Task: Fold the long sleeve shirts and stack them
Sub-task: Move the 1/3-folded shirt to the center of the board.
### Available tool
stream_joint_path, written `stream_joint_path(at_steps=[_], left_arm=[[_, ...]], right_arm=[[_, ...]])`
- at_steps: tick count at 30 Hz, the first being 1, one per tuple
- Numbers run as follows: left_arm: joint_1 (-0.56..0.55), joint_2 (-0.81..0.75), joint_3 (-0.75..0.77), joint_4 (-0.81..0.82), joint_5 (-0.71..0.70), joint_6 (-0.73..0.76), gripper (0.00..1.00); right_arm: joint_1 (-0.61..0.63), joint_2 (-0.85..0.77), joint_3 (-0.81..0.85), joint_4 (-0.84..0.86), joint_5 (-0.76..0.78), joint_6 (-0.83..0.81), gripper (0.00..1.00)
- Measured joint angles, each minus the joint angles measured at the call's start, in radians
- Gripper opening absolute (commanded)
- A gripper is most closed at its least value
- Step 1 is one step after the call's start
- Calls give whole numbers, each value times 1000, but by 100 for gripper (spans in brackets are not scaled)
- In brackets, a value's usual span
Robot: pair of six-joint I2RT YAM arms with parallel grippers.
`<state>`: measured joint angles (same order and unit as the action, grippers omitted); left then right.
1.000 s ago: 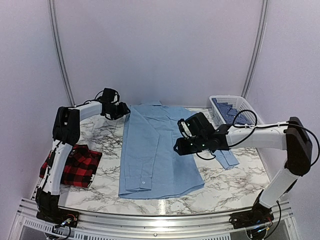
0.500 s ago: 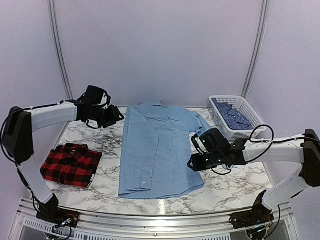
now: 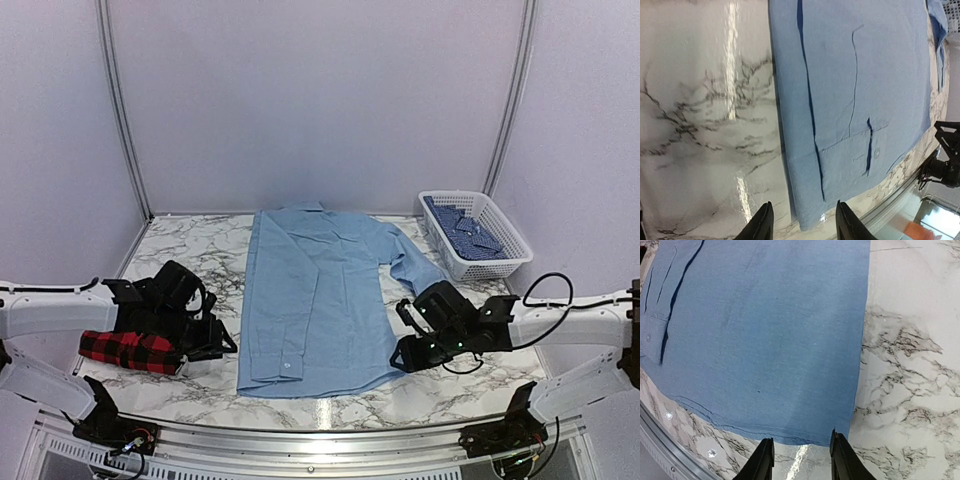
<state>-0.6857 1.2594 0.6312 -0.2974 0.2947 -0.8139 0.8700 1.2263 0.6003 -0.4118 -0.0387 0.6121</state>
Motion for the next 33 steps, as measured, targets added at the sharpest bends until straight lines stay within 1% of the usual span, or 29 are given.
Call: stream_joint_path(at_steps=[5, 8, 17, 21, 23, 25, 28, 29, 32, 33], left_arm=[[-90, 2, -45, -8, 34, -29, 43], [-126, 13, -47, -5, 50, -36, 40], [-155, 70, -56, 14, 68, -62, 37], [-172, 108, -56, 26, 71, -74, 29], [-180, 118, -56, 35, 71, -81, 22], [-186, 124, -56, 40, 71, -89, 14], [-191, 136, -56, 45, 71, -98, 2], [-192, 139, -56, 46, 70, -105, 0], [-195, 145, -56, 48, 68, -112, 0], [-196, 145, -56, 49, 68, -114, 0]], right_arm=[[1, -47, -41, -26, 10, 42, 35], [1, -48, -66, -32, 29, 58, 35], [2, 3, -82, 0, 41, 73, 34], [2, 6, -82, 7, 44, 71, 32], [2, 6, -82, 7, 45, 69, 32], [2, 6, -82, 8, 45, 69, 28], [2, 6, -82, 11, 46, 68, 18], [2, 6, -82, 12, 46, 69, 13], [2, 6, -82, 17, 46, 65, 0], [2, 7, -82, 19, 43, 64, 0]])
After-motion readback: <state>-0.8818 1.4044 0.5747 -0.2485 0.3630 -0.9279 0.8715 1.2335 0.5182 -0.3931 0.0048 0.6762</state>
